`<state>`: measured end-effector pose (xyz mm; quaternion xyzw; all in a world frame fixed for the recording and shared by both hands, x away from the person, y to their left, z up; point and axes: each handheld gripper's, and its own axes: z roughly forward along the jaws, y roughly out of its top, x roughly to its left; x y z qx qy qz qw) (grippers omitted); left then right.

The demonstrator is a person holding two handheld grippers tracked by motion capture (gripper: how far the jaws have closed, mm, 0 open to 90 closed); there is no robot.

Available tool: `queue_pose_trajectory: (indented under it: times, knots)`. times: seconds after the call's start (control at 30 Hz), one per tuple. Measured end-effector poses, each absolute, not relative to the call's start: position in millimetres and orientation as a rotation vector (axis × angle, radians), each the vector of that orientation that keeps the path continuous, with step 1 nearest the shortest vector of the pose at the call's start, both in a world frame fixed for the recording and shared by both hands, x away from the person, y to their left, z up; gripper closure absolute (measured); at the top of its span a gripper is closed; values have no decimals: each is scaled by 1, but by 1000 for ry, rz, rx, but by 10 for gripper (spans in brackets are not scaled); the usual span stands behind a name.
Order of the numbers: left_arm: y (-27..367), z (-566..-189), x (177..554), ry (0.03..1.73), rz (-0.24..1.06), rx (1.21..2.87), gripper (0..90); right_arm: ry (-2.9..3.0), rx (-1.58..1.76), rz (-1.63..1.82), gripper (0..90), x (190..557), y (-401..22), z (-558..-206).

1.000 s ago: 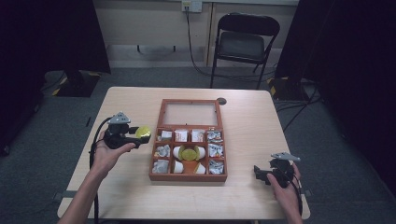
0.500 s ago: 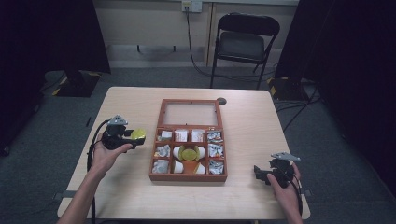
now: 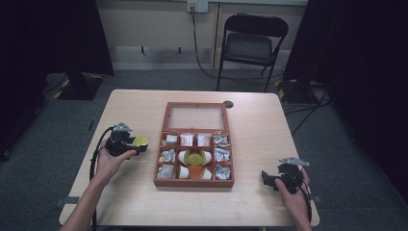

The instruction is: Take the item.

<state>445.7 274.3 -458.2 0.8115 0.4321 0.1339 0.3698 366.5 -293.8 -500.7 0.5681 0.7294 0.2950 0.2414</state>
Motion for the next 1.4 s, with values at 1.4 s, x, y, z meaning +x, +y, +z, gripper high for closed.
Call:
queue_pose_trajectory:
  times: [1.4]
  knots:
    - [268,-479,450,1143,318,2115,337,1995,1553,807,0,367,-294,-501]
